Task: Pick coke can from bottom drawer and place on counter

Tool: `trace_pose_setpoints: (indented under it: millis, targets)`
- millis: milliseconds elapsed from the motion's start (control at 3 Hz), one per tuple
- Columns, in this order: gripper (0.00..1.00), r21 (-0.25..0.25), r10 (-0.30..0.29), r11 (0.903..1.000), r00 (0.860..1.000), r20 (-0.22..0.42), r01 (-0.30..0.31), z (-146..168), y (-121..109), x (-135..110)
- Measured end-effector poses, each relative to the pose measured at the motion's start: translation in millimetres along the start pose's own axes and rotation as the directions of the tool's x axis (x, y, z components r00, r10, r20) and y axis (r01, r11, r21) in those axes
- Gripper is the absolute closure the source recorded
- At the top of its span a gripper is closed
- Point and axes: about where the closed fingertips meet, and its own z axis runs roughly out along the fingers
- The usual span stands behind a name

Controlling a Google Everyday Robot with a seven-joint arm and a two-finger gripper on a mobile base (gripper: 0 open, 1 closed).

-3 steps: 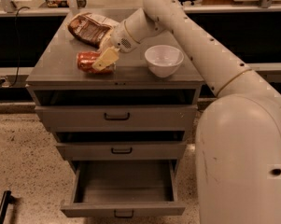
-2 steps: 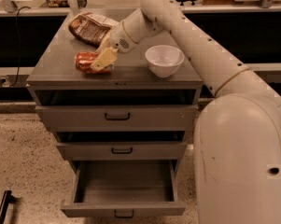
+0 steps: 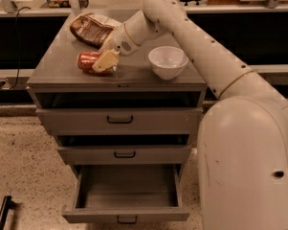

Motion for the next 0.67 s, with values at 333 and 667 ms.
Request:
trace_pose_setpoints:
  millis: [333,667]
  targets:
    - [0.00,-0.005,0.000,1.0000,1.000,0.000,0.000,2.7,0.8,0.1]
    - [0.00,-0.015,0.000,0.9999,1.000,0.017,0.000,3.1,2.9,-0.5]
